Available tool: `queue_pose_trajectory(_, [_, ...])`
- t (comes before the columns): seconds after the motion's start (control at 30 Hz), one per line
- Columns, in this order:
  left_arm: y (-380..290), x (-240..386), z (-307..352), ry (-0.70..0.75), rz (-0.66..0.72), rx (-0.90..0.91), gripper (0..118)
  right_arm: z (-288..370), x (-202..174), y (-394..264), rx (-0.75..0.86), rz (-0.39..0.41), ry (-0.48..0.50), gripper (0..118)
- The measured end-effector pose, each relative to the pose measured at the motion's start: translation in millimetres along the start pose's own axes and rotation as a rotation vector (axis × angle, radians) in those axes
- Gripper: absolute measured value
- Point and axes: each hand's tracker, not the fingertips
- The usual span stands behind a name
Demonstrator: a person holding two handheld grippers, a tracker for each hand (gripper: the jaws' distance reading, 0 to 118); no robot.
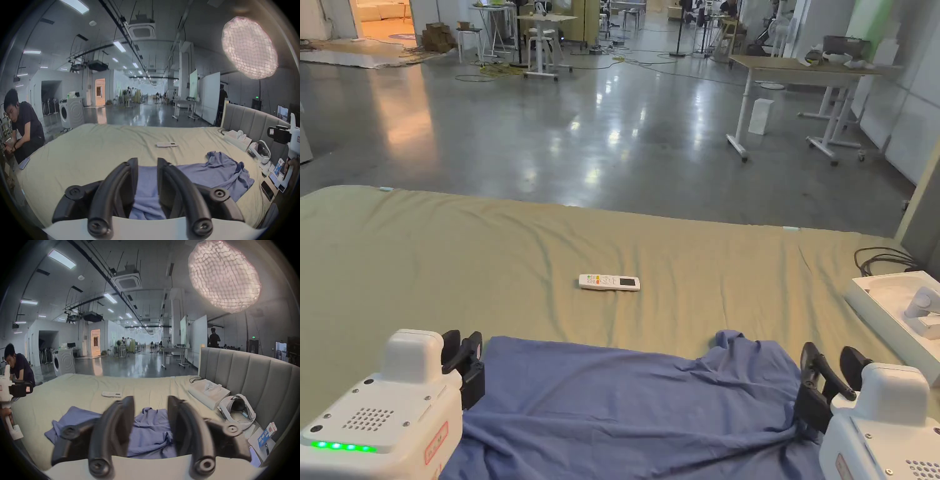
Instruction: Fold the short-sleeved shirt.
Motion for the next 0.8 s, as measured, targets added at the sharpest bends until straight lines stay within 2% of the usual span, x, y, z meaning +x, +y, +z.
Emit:
queue_pose_trajectory(0.03, [1.2, 3.9, 5.0, 0.007, -0.002, 0.017, 10, 2.8, -2.5, 1.0, 0.01, 0.001, -0.007, 21])
queue_pose_trajectory(0.07, [2.2, 7.1, 9.3, 0.018, -0.001, 0.029, 8, 7.2, -5.1, 2.0, 0.019, 0.002, -0.02, 12])
queue_pose_trajectory(0.13, [4.9, 9.5, 18.4, 0.004, 0.018, 0.038, 3, 16.2, -7.2, 3.5, 0.037, -0.004, -0.027, 1])
queue_pose_trajectory(0.3, [5.8, 12.7, 29.7, 0.001, 0.004, 0.026, 2, 29.2, -10.6, 4.1, 0.051, 0.021, 0.009, 0])
queue_pose_trajectory(0.37, [4.2, 10.0, 32.4, 0.004, 0.0, 0.011, 2, 32.7, -13.1, 3.3, 0.05, 0.04, -0.01, 0])
queue_pose_trajectory(0.47, [-2.4, -2.9, 33.2, 0.031, 0.021, -0.034, 2, 34.3, -10.4, 1.4, 0.04, 0.023, -0.005, 0])
queue_pose_trajectory(0.53, [-10.1, -14.7, 29.2, 0.071, 0.027, -0.093, 2, 33.8, -9.2, -1.0, 0.025, 0.018, -0.01, 0])
queue_pose_trajectory(0.8, [-53.0, -73.2, -38.8, 0.068, 0.138, -0.503, 2, 20.4, 0.2, -18.3, -0.073, -0.024, -0.037, 0])
